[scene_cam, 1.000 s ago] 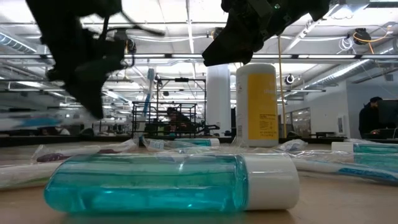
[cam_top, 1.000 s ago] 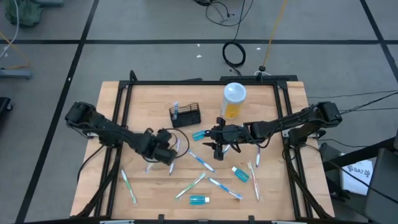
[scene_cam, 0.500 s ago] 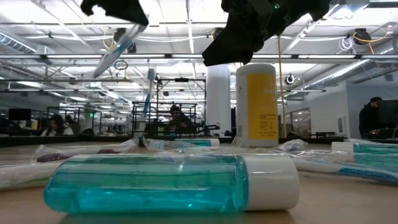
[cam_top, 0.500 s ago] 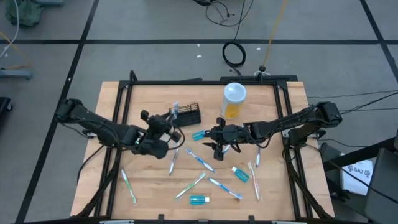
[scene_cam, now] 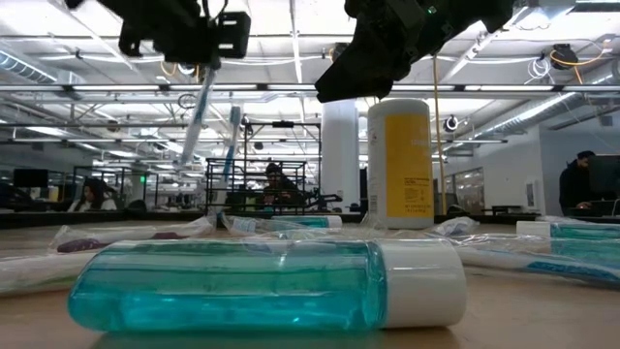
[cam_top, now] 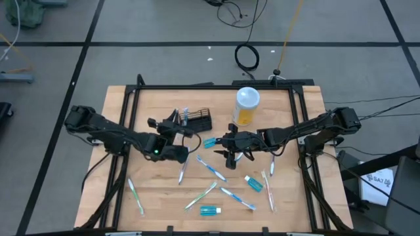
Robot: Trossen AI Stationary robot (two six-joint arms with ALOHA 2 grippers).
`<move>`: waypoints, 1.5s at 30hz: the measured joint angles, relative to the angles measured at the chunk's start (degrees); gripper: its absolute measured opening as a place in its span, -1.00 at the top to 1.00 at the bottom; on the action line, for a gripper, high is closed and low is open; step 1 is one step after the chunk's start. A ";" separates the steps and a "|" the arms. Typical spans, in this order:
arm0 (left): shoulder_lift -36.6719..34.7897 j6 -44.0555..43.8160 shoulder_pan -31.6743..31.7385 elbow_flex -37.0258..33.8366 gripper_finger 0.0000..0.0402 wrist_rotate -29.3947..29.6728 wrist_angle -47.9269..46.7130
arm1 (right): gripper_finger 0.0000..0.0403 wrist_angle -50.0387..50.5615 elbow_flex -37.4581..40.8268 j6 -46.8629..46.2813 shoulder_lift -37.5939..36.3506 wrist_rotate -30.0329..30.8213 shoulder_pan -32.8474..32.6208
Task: Pick & Place toothbrushing station
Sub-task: Put the blue toothbrush into the black mesh organizer
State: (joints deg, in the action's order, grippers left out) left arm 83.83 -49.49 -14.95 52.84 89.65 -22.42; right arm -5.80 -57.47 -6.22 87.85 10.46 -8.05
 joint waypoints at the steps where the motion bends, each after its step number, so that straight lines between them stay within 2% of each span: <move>1: 0.10 -0.56 0.64 -0.02 0.95 -0.02 0.37 | 0.23 0.00 0.00 0.00 0.00 0.00 0.00; 5: 0.00 1.73 1.36 -0.02 0.89 0.40 4.33 | 0.23 0.00 0.00 0.04 0.00 -0.01 0.22; 11: -2.18 16.46 2.61 0.00 0.97 0.70 17.68 | 0.23 0.02 0.00 0.04 0.00 -0.02 0.99; 15: -2.14 24.55 5.90 0.00 0.93 0.63 23.75 | 0.23 0.02 0.00 0.03 0.00 0.00 1.42; 24: -2.05 27.21 8.88 0.02 0.96 0.34 25.40 | 0.23 0.04 0.00 0.04 0.00 -0.02 1.40; 27: -2.07 31.66 8.71 0.02 0.92 -2.95 26.76 | 0.23 0.04 0.00 0.04 0.00 -0.02 1.40; 32: -2.30 45.75 5.15 0.02 0.97 -6.62 37.68 | 0.23 -1.61 0.00 -0.02 0.00 -0.04 1.61; 38: -2.31 64.79 -1.56 0.05 0.92 -16.43 57.38 | 0.23 -8.49 0.00 0.95 0.00 -1.72 2.47; 42: -2.34 67.52 -5.58 0.09 0.93 -18.20 59.54 | 0.23 -13.23 0.76 3.64 0.02 -7.71 1.79; 45: -2.34 66.19 -8.69 0.09 0.97 -20.53 59.52 | 0.23 -22.29 3.42 5.68 0.02 -7.74 0.83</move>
State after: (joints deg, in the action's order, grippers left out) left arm 81.49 16.70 -23.64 52.93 69.11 37.10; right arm -28.10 -54.06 -0.54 87.88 2.72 -7.22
